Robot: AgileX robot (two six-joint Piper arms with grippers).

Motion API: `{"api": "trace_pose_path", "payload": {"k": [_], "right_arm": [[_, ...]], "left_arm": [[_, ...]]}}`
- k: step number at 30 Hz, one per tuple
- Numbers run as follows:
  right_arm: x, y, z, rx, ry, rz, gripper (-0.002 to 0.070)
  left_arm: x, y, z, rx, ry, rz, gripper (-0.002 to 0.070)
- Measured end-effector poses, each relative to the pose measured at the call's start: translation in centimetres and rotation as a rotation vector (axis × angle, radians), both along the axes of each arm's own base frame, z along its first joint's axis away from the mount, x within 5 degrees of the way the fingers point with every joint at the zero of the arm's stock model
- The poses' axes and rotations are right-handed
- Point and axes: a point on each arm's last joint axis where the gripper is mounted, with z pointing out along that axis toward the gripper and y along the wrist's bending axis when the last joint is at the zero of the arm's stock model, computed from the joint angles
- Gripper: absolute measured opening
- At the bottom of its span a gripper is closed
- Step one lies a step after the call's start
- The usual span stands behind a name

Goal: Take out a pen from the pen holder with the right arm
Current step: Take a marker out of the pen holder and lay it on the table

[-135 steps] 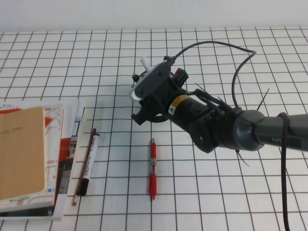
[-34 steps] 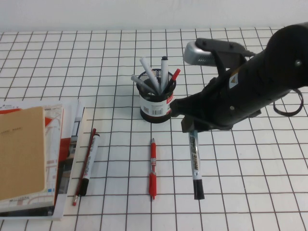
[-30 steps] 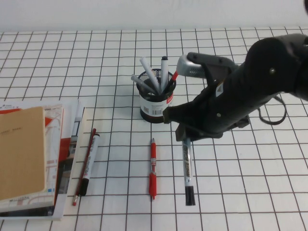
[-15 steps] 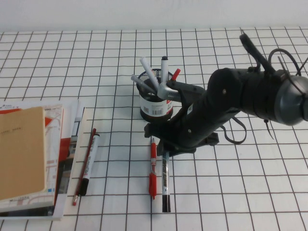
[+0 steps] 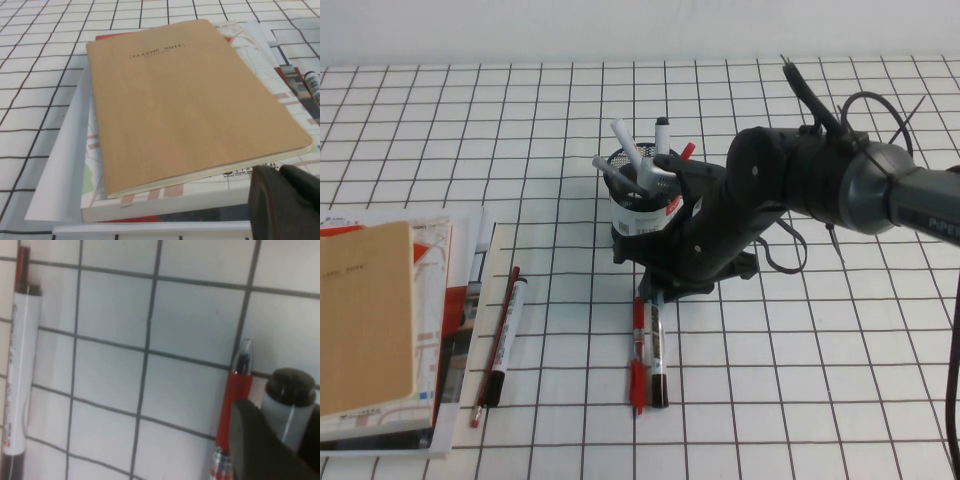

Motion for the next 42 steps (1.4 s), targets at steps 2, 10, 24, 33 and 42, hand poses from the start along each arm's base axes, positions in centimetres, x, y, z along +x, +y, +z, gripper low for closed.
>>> {"api": "trace_pose_path", "payload": {"k": [2,10,24,33,42], "right_arm": [[0.2,-0.1,-0.2,-0.002,-0.001,-0.004,0.0127],[0.8,0.1,-1.6,0.008,0.010,-0.029,0.0127],[1.1,0.2,-1.5,0.020,-0.025,-0.020,0.0301],[-3.8,-1.4,6.3,0.050,-0.251,0.052,0.0269],[-12.1,-8.1,11.2,0.027,-0.432,0.103,0.0030]], "left_arm": [[0.0,0.0,0.0,0.000,0.000,0.000,-0.0004],[0.0,0.0,0.0,0.000,0.000,0.000,-0.0004],[0.0,0.0,0.0,0.000,0.000,0.000,-0.0004],[0.0,0.0,0.0,0.000,0.000,0.000,-0.0004],[0.0,0.0,0.0,0.000,0.000,0.000,-0.0004]]}}
